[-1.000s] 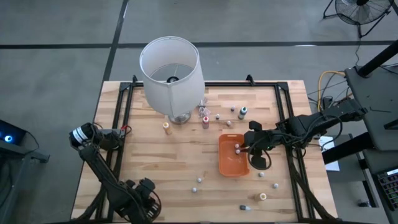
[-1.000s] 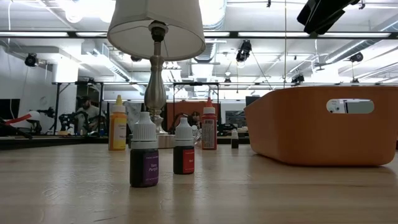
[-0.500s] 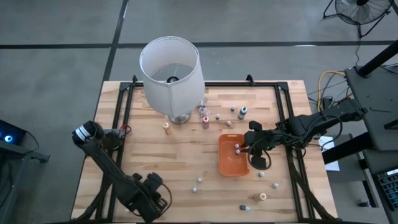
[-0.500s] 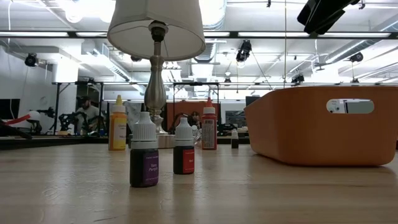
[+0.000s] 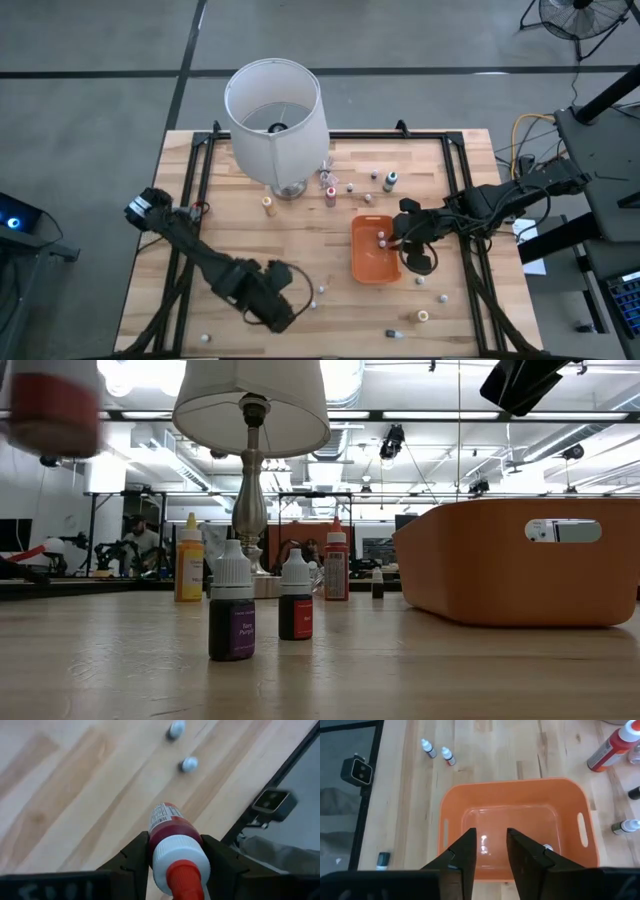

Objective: Pick & Place food coloring
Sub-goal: Put the big food coloring bottle into the orange bin

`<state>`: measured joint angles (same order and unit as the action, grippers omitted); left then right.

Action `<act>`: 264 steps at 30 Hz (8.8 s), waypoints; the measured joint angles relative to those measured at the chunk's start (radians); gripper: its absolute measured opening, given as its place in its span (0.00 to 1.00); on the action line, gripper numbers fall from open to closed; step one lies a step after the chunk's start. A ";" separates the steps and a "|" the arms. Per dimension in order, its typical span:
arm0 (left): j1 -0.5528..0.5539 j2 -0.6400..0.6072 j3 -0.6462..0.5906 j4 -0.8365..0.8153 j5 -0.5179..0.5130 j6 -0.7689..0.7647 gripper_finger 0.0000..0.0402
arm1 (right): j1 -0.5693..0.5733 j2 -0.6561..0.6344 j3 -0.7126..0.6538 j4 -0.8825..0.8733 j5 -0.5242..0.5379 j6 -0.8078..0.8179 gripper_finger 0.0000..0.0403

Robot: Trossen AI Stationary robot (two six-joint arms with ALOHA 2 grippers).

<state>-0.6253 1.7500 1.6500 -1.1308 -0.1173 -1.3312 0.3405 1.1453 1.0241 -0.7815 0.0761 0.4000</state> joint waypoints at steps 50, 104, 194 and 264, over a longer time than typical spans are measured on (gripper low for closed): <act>0.331 0.200 0.432 0.083 -0.039 0.420 0.30 | 0.002 0.099 -0.031 0.454 0.002 -0.016 0.48; 0.339 0.190 0.453 0.216 -0.198 0.443 0.30 | 0.002 0.069 -0.031 0.531 0.106 -0.067 0.61; 0.311 0.125 0.438 0.083 -0.188 0.527 0.66 | 0.045 0.428 -0.701 1.835 0.393 -0.249 0.24; 0.307 0.125 0.438 0.083 -0.187 0.553 0.66 | -0.032 0.574 -0.740 1.986 0.342 -0.279 0.39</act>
<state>-0.3180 1.8748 2.0884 -1.0481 -0.3046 -0.7784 0.3084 1.7196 0.2841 1.2043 0.4177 0.1207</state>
